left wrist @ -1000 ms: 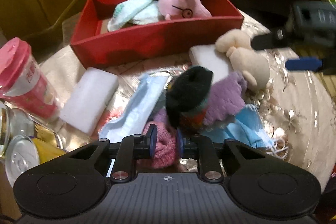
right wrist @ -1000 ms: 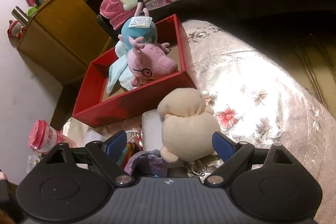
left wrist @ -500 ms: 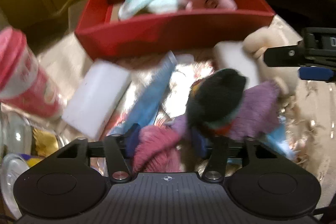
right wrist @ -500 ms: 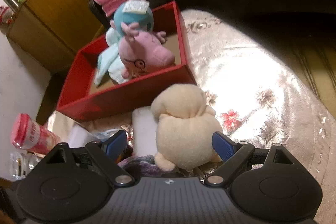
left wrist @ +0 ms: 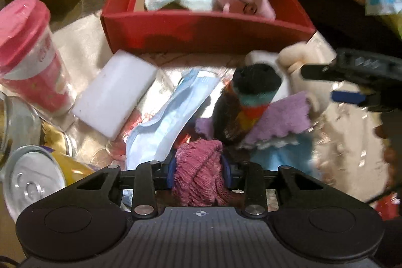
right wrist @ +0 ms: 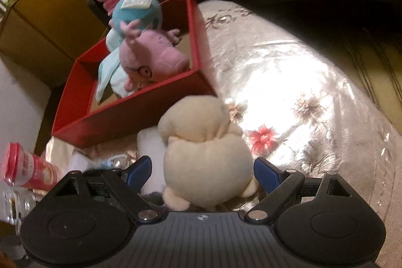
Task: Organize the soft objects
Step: 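Grasp the pink knit ball with the left tool while the right tool grasps the beige plush, then carry the knit ball with the left tool while the right tool carries the beige plush to the box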
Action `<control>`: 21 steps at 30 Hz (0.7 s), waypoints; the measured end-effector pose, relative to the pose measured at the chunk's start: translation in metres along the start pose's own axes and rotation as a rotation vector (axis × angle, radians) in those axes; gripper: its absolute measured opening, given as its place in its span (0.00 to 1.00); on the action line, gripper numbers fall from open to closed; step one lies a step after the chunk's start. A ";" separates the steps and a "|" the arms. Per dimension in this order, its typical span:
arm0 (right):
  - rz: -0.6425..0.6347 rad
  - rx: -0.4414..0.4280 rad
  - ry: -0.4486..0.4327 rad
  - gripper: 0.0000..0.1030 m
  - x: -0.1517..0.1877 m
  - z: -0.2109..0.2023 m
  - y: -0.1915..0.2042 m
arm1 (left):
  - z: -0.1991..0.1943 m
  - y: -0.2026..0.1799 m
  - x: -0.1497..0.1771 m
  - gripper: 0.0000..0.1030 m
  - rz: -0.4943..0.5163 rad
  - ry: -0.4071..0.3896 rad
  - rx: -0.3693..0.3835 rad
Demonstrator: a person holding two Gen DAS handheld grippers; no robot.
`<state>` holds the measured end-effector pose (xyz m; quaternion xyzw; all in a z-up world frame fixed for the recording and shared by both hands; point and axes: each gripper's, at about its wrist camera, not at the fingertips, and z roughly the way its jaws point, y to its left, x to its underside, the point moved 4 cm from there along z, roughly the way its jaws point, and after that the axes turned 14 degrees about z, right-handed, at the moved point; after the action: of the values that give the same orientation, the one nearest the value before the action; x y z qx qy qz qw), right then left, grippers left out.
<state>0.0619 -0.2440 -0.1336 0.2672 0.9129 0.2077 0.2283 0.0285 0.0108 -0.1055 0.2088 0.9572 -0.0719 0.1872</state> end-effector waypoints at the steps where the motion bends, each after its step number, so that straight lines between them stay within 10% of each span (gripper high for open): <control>1: 0.001 0.006 -0.004 0.60 -0.002 0.000 0.000 | -0.005 0.001 -0.001 0.34 -0.004 -0.014 0.004; 21: -0.174 0.038 -0.006 0.39 0.011 -0.003 0.023 | -0.020 -0.025 -0.013 0.34 0.145 -0.071 -0.151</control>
<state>0.0609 -0.2206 -0.1235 0.1920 0.9357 0.1688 0.2430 0.0223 -0.0127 -0.0807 0.2601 0.9350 0.0069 0.2411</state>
